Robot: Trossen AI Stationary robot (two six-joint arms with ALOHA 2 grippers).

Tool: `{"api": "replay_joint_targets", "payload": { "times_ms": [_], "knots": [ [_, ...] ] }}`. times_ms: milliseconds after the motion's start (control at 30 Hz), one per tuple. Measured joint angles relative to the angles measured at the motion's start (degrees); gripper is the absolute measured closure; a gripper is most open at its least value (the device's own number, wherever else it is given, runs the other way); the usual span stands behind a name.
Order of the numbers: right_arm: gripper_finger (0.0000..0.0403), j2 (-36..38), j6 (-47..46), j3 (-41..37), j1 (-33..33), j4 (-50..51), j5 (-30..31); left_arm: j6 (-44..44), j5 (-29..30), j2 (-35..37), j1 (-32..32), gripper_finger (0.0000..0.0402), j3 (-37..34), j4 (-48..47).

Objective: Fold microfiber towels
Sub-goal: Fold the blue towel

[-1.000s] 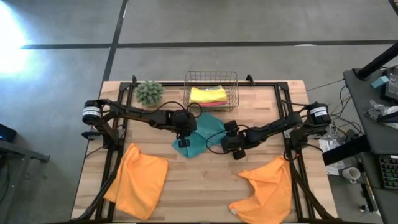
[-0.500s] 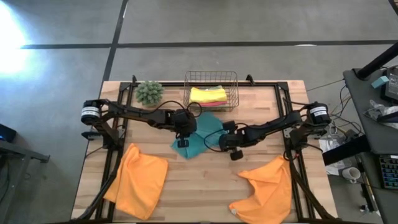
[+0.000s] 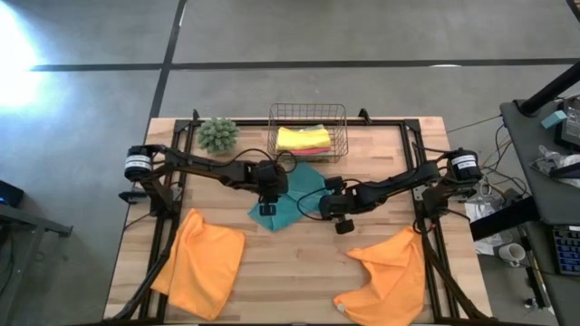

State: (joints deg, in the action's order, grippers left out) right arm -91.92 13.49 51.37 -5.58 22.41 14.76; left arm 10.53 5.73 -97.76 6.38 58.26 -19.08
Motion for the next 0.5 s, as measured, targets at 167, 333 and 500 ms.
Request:
{"api": "replay_joint_targets", "payload": {
  "times_ms": [167, 333, 500],
  "knots": [
    [0.0394, 0.0, -0.07, -0.02, 0.0, 0.0, -0.22, 0.37, 3.96, -1.57, 0.11, 0.0299, 0.26, 0.69],
    [0.0394, 0.0, -0.06, -0.02, 0.0, 0.06, -0.29, 0.37, 4.4, -2.59, 0.28, 0.0299, 0.28, 0.56],
    [0.0394, 0.0, -0.06, -0.02, 0.0, 0.02, -0.42, 0.43, 4.51, -3.8, 0.35, 0.0299, 0.7, 0.56]
  ]
}}
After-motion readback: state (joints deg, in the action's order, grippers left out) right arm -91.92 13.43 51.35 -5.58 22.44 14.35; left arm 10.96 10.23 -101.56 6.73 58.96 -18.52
